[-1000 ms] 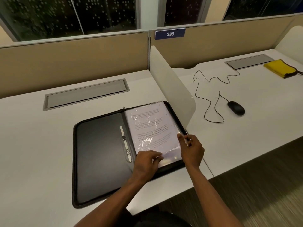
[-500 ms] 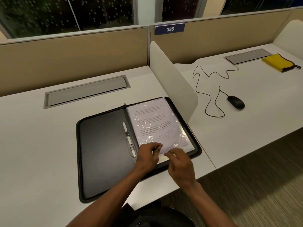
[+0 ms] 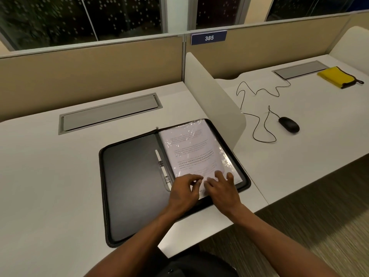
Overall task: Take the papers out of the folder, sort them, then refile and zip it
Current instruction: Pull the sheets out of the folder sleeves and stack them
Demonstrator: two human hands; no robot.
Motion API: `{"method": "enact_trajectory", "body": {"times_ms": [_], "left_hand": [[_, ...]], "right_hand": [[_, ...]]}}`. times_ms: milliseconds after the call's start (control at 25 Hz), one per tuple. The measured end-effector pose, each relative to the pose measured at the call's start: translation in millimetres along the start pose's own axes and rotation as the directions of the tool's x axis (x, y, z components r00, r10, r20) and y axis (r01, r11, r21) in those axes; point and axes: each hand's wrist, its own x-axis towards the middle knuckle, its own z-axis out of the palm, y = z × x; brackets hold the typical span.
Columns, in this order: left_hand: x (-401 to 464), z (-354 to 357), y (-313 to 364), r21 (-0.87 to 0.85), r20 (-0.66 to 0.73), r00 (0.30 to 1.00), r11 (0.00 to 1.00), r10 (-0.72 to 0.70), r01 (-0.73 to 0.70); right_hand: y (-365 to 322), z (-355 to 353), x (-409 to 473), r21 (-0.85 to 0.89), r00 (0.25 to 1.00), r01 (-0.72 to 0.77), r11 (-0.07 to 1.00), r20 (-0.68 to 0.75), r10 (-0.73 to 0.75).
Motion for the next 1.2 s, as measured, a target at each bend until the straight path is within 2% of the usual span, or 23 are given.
{"method": "enact_trajectory", "body": {"times_ms": [320,440,480,560,640,760,840,1000,1080,1200], "left_hand": [[-10.9,-12.4,-8.7,-0.028,0.061,0.998,1.0,0.001,0.0],[-19.0,-21.6,-10.5,-0.06,0.093,0.996,0.998,0.015,-0.01],[-22.1,-23.4,-12.9,-0.054,0.063,0.998,0.999,0.006,-0.002],[-32.5,-29.4,-16.2,-0.038,-0.041,0.996,0.996,-0.082,0.081],[-51.5,-37.3,-15.0,-0.045,-0.069,0.964,0.966,-0.258,0.256],[-85.5,-37.4,-1.0,-0.149,0.146,0.87,0.858,-0.472,0.491],[-93.5,-36.5,8.0,-0.175,0.209,0.835,0.82,-0.51,0.544],[-97.2,-33.4,18.4,-0.241,0.202,0.852,0.819,-0.482,0.521],[-102.2,-31.1,22.8,-0.359,0.271,0.82,0.737,-0.504,0.572],[-101.5,-32.4,25.5,-0.565,0.398,0.745,0.497,-0.536,0.659]], "right_hand": [[-6.6,6.9,-32.3,0.025,0.984,-0.012,1.0,-0.176,0.016],[-14.8,-0.7,-51.8,0.089,0.982,-0.033,0.996,-0.182,0.049],[-17.3,-4.5,-60.1,0.129,0.981,-0.061,0.99,-0.172,0.083],[-24.9,-13.5,-79.2,0.206,0.973,-0.141,0.968,-0.151,0.174],[-39.0,-21.2,-97.3,0.281,0.952,-0.247,0.927,-0.11,0.286],[-60.5,-29.4,-126.7,0.369,0.909,-0.361,0.857,-0.064,0.411],[-74.1,-30.3,-140.8,0.416,0.895,-0.383,0.825,-0.054,0.443],[-89.9,-40.0,-149.5,0.534,0.876,-0.349,0.77,-0.105,0.47],[-92.1,-54.0,-147.8,0.551,0.887,-0.305,0.777,-0.133,0.442],[-101.5,-75.1,-144.2,0.555,0.921,-0.256,0.791,-0.108,0.374]]}}
